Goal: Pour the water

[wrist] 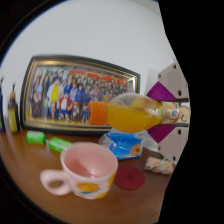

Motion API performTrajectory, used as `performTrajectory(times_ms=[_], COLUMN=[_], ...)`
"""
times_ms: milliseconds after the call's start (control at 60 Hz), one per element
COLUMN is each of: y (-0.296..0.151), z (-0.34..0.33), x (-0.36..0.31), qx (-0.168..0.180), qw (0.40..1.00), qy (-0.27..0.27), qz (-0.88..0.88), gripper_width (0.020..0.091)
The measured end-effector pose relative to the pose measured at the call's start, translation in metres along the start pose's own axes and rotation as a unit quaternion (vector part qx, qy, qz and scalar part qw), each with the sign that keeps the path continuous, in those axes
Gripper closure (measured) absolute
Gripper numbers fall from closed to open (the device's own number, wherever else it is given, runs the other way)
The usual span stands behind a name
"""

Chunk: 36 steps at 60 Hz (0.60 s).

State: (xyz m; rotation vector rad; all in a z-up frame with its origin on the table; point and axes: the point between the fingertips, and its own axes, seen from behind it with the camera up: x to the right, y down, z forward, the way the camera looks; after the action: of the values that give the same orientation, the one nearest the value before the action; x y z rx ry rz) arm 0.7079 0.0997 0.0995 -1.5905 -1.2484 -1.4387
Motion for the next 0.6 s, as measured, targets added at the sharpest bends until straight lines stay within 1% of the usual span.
performTrajectory(times_ms=[83, 150, 217, 283, 350, 383, 467, 517, 533, 600], y=[-0.001, -0.001, -0.009, -0.018, -0.028, -0.030, -0.039, -0.042, -0.047, -0.047], z=[-0.003, -0.008, -0.010, -0.014, -0.016, -0.014, -0.011, -0.007, -0.010, -0.002], x=[0.001, 0.001, -0.001, -0.006, -0.023, -0.032, -0.053, -0.063, -0.067, -0.083], qx=[0.015, 0.023, 0.042, 0.055, 0.059, 0.064, 0.073, 0.079, 0.076, 0.082], qw=[0.991, 0.967, 0.925, 0.869, 0.810, 0.779, 0.718, 0.699, 0.695, 0.686], qy=[-0.034, -0.064, -0.109, -0.149, -0.179, -0.203, -0.234, -0.241, -0.237, -0.246], qz=[0.126, 0.244, 0.362, 0.468, 0.555, 0.589, 0.652, 0.669, 0.674, 0.680], gripper_width=[0.0834, 0.0835, 0.0834, 0.0836, 0.0836, 0.0838, 0.0837, 0.0837, 0.0836, 0.0834])
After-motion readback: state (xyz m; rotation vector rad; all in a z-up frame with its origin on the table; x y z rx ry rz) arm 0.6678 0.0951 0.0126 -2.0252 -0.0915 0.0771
